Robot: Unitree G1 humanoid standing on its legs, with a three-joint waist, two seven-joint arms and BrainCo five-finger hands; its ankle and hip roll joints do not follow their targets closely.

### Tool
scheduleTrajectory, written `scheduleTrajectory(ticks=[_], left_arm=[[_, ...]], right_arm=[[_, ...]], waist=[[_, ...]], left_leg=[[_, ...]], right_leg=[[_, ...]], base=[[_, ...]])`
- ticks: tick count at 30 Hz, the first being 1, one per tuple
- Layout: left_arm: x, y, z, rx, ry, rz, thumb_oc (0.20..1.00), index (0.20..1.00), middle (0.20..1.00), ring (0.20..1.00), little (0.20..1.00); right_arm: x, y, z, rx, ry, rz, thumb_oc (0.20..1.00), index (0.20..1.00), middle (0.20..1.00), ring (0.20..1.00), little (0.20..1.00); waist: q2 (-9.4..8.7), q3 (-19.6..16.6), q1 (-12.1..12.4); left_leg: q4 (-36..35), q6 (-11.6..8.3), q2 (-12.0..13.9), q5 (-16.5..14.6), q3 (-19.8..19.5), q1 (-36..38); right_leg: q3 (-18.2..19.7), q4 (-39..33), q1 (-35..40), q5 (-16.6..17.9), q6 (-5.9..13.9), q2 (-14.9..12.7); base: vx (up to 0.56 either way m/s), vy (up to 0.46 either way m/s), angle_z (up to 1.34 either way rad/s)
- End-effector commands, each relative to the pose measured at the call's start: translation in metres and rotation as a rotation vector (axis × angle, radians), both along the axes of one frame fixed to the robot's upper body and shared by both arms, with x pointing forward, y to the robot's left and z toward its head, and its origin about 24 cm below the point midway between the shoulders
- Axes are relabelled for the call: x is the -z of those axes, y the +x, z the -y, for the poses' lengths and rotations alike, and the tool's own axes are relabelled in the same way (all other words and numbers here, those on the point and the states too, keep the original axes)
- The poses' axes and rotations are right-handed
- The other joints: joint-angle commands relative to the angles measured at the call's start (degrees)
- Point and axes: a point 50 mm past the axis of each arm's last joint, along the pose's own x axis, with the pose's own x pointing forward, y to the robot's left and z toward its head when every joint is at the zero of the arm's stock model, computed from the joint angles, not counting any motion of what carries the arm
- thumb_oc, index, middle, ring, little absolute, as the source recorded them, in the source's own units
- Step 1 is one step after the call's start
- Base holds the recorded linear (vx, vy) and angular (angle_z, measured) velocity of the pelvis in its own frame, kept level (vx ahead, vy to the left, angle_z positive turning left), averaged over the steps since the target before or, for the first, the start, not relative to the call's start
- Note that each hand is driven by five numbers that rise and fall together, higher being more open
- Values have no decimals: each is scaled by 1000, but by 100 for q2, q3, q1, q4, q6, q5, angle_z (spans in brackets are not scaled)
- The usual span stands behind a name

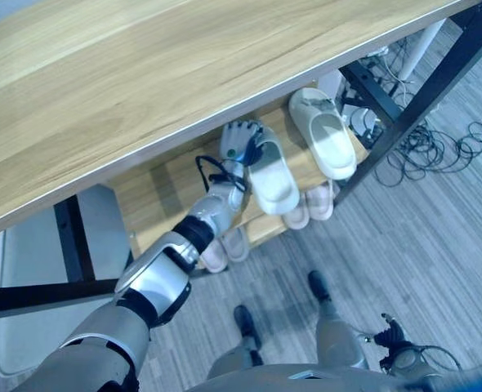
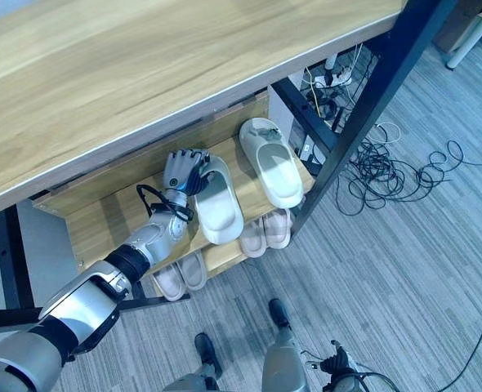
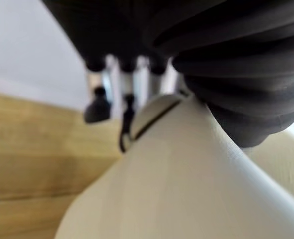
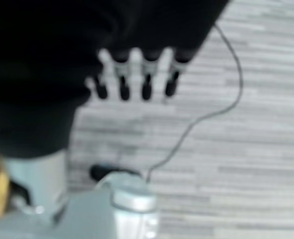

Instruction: Arrange the slippers neatly on the shoe rack.

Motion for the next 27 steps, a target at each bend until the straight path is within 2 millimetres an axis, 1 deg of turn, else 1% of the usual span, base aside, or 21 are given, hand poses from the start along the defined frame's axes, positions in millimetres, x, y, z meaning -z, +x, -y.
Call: scheduleTrajectory(ticks=[1,4,7,9,19,20,21,22,23,27], left_arm=[[-25,19,3,-47,-21,9,200,200,200,200,200],[-27,21,-6,-77,-27,8,200,200,200,200,200],[-28,22,-7,-81,-23,9,200,200,200,200,200],[-24,21,-5,-74,-1,-4,200,200,200,200,200],[-23,20,5,-54,-40,-16,200,200,200,200,200],[-23,20,7,-50,-46,-15,291,291,291,291,291],[-23,20,8,-47,-47,-17,322,322,322,322,322],[-22,19,10,-42,-49,-23,492,492,492,492,492],[-21,19,11,-38,-58,-27,1000,1000,1000,1000,1000],[-20,18,13,-28,-85,-35,1000,1000,1000,1000,1000]], right_arm=[[-12,15,26,2,-85,15,1000,1000,1000,1000,1000],[-12,14,26,-4,-89,16,1000,1000,1000,1000,1000],[-12,14,26,-6,-90,17,1000,1000,1000,1000,1000],[-12,15,24,-8,-85,22,1000,1000,1000,1000,1000],[-11,16,21,-20,-77,28,1000,1000,1000,1000,1000],[-11,16,21,-18,-74,26,1000,1000,1000,1000,1000],[-11,15,21,-13,-73,25,1000,1000,1000,1000,1000],[-11,14,23,-2,-76,25,1000,1000,1000,1000,1000],[-11,13,24,10,-75,26,1000,1000,1000,1000,1000],[-10,9,26,26,-76,20,1000,1000,1000,1000,1000]], waist=[[333,-107,-135],[323,-130,-165],[313,-135,-178],[305,-160,-188],[281,-212,-227],[279,-218,-232],[281,-222,-241],[286,-226,-253],[289,-232,-259],[303,-256,-284]], left_leg=[[76,-302,334,-46,-267,122],[76,-313,358,-53,-237,131],[76,-316,369,-53,-227,129],[76,-319,390,-58,-209,151],[76,-328,416,-64,-147,165],[76,-330,418,-65,-144,168],[76,-332,420,-69,-141,171],[76,-333,424,-72,-137,175],[76,-332,424,-75,-131,179],[76,-332,427,-78,-122,200]], right_leg=[[-195,283,-193,-375,43,292],[-172,303,-236,-368,43,308],[-164,305,-248,-371,38,321],[-159,323,-255,-382,31,338],[-93,355,-321,-382,10,394],[-94,352,-318,-383,8,397],[-89,349,-318,-384,6,402],[-80,350,-321,-385,2,405],[-76,348,-318,-384,0,408],[-78,349,-291,-393,-7,420]], base=[[5,-19,-8],[19,-36,-6],[6,-12,-1],[17,-12,0],[9,-16,-6],[14,-15,-11],[7,-6,-7],[5,-3,-5],[4,-3,-3],[0,0,0]])
